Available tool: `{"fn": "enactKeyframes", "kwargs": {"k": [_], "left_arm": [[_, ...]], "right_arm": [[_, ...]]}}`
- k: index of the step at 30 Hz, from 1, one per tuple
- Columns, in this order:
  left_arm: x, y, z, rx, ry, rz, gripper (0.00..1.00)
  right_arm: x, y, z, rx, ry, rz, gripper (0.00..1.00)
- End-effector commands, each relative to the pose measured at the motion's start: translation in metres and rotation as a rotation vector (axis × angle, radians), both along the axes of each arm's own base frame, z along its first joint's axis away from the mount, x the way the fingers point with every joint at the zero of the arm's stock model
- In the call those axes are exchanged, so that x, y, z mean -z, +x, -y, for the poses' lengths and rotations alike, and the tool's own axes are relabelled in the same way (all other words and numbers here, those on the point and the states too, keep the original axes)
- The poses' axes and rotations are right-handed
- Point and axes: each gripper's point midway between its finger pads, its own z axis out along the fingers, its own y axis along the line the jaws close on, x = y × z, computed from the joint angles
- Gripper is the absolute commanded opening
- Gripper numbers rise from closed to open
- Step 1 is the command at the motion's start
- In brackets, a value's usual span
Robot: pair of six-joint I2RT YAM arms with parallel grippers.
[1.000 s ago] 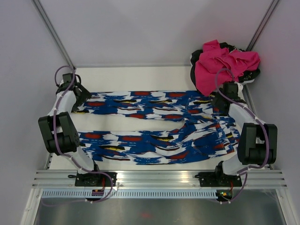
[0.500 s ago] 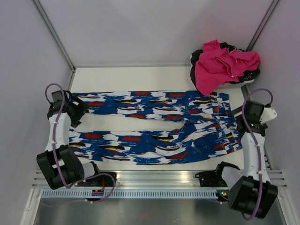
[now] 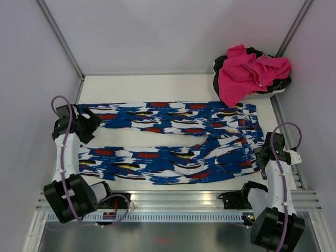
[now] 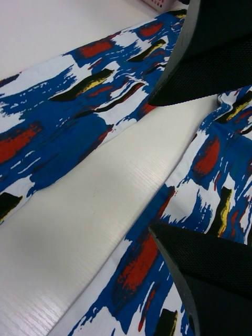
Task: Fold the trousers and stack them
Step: Flatten the trousers out
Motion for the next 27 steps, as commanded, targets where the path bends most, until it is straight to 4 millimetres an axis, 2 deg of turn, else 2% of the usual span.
{"fn": "enactKeyframes", "kwargs": {"k": [1, 5, 6, 9, 13, 19, 24, 27], "left_arm": [[-0.01, -0.003, 0.008, 0.068, 0.005, 0.061, 0.97], [-0.008, -0.009, 0.007, 0.067, 0.023, 0.069, 0.98], [-0.007, -0.009, 0.008, 0.07, 0.022, 0.067, 0.98], [-0.005, -0.01, 0.009, 0.074, 0.016, 0.067, 0.98], [-0.008, -0.01, 0.007, 0.065, 0.026, 0.076, 0.98], [-0.017, -0.015, -0.004, 0.021, 0.074, 0.088, 0.98], [-0.02, -0.019, -0.007, 0.014, 0.097, 0.095, 0.98], [-0.018, -0.02, -0.006, 0.017, 0.093, 0.091, 0.98]], "right_arm": [[-0.012, -0.001, -0.001, 0.01, 0.01, -0.008, 0.97], [-0.009, 0.006, -0.004, -0.035, 0.013, 0.031, 0.97], [-0.002, 0.003, -0.006, -0.02, 0.025, 0.033, 0.97], [0.0, 0.0, 0.0, 0.029, -0.01, 0.057, 0.96], [0.0, -0.003, 0.004, 0.053, -0.014, 0.007, 0.96], [0.017, -0.003, -0.004, 0.0, 0.045, -0.128, 0.95], [0.019, 0.001, -0.013, -0.054, 0.036, -0.15, 0.95], [0.023, 0.001, -0.01, -0.05, 0.01, -0.144, 0.89]]}}
